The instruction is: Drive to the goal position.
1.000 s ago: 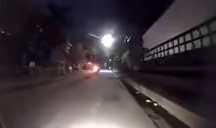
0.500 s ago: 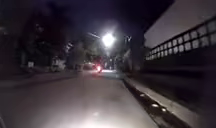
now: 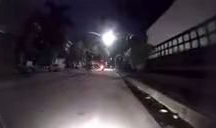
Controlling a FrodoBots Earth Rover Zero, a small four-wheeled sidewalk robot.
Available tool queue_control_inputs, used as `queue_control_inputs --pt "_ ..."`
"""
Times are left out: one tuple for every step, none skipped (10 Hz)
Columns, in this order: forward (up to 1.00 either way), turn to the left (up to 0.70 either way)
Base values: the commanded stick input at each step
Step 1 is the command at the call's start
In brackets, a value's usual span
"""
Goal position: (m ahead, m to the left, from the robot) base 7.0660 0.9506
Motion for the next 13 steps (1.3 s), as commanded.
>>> queue_control_inputs --pt "0.5 -0.5" --pt "0.5 -0.5" --pt "0.5 -0.5" --pt "0.5 -0.4" --pt "0.5 -0.06" --pt "0.5 0.0" --pt "0.5 0.0" --pt "0.5 0.0" --pt "0.5 0.0" --pt "0.5 0.0" --pt "0.5 0.0" --pt "0.5 0.0" --pt "0.5 0.0"
